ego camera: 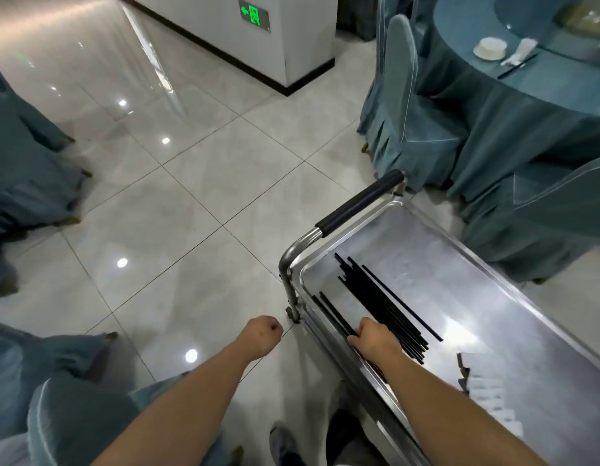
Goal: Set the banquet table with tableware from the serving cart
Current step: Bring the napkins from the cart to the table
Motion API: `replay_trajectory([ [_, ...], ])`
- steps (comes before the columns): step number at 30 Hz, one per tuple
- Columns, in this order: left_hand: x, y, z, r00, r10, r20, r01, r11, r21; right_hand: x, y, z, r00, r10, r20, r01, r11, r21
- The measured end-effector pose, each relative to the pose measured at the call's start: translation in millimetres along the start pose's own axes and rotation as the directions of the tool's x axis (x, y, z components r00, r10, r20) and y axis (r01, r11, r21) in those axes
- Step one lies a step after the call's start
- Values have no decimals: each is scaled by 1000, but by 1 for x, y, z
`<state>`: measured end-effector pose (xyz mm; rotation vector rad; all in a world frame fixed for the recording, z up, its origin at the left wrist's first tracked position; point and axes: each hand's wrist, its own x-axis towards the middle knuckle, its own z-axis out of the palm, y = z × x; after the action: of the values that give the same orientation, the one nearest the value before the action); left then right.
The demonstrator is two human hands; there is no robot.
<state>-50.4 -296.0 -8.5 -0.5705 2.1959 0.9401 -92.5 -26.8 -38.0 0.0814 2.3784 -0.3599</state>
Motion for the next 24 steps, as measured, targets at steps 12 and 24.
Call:
replay_trajectory([
  [12, 31, 37, 36, 998, -26, 62, 25, 1000, 15, 32, 21, 10, 993, -113, 43, 119, 980, -162],
  [24, 44, 100, 58, 993, 45, 112, -60, 989, 138, 35, 77, -14, 999, -6, -36, 1, 989, -149],
])
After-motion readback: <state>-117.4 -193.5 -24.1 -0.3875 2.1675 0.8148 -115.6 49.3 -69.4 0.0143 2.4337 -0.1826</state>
